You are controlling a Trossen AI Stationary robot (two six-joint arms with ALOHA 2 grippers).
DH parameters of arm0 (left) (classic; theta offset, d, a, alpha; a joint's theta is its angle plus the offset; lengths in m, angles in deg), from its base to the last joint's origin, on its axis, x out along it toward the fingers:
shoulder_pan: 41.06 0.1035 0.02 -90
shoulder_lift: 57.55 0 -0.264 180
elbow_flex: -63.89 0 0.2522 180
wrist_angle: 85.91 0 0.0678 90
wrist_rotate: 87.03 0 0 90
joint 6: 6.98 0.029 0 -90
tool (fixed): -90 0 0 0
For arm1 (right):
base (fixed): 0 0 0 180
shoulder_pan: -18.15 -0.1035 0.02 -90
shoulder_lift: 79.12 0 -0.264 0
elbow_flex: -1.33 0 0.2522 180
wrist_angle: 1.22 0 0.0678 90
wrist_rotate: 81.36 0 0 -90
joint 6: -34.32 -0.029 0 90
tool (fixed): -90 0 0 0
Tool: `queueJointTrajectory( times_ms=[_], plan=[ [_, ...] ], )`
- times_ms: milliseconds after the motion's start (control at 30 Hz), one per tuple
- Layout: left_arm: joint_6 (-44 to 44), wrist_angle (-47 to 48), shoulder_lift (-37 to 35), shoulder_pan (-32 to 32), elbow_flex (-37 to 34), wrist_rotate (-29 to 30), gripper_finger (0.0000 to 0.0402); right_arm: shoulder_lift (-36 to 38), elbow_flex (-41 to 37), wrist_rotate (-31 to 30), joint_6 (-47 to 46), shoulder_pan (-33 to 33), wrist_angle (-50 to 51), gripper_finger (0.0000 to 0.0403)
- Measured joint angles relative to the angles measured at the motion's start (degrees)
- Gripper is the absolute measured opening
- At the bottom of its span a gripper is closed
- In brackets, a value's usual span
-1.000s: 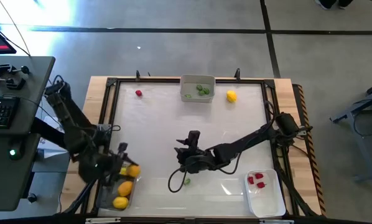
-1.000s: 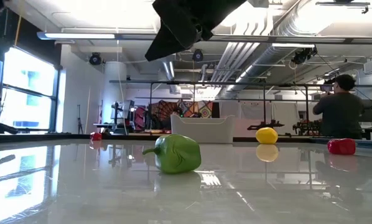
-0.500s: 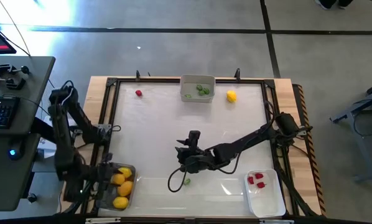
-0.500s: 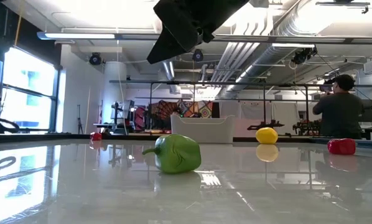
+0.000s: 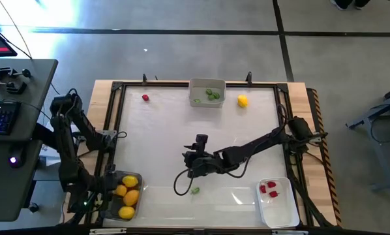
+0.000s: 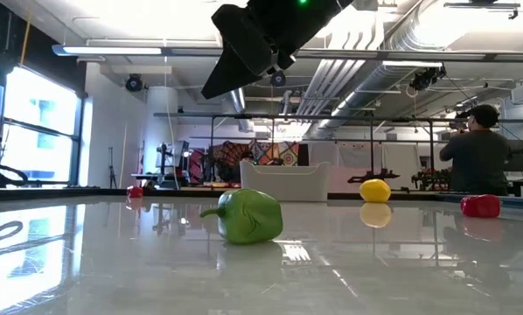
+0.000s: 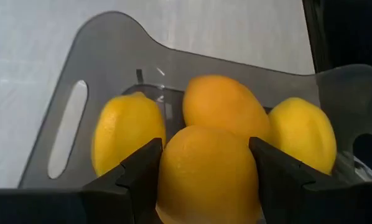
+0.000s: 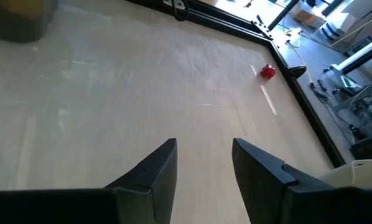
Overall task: Sort produce into baskets
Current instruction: Put the lemon into the black bin
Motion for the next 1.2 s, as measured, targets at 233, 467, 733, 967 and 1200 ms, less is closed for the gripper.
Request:
queueJointTrajectory(
  times_ms=[233,467,733,967,1200],
  plan=[
    [1.0,0.0,0.2,3.1,-0.3,-1.4,0.0236,0.0,0.0,0.7,-0.3,0.1,0.0,0.0144],
    [2.7,0.0,0.2,7.2,-0.4,-7.0,0.0264,0.0,0.0,0.7,-0.2,0.1,0.0,0.0144],
    [10.9,2.2,0.2,8.1,2.2,-8.5,0.0265,0.0,0.0,0.7,-0.2,0.1,0.1,0.0144],
    [12.2,11.3,0.2,8.1,7.4,-7.7,0.0266,0.0,0.0,0.7,-0.2,0.1,0.1,0.0144],
    [15.2,5.2,0.2,8.1,8.1,-15.8,0.0227,0.0,0.0,0.7,-0.2,0.1,0.2,0.0144]
  ],
)
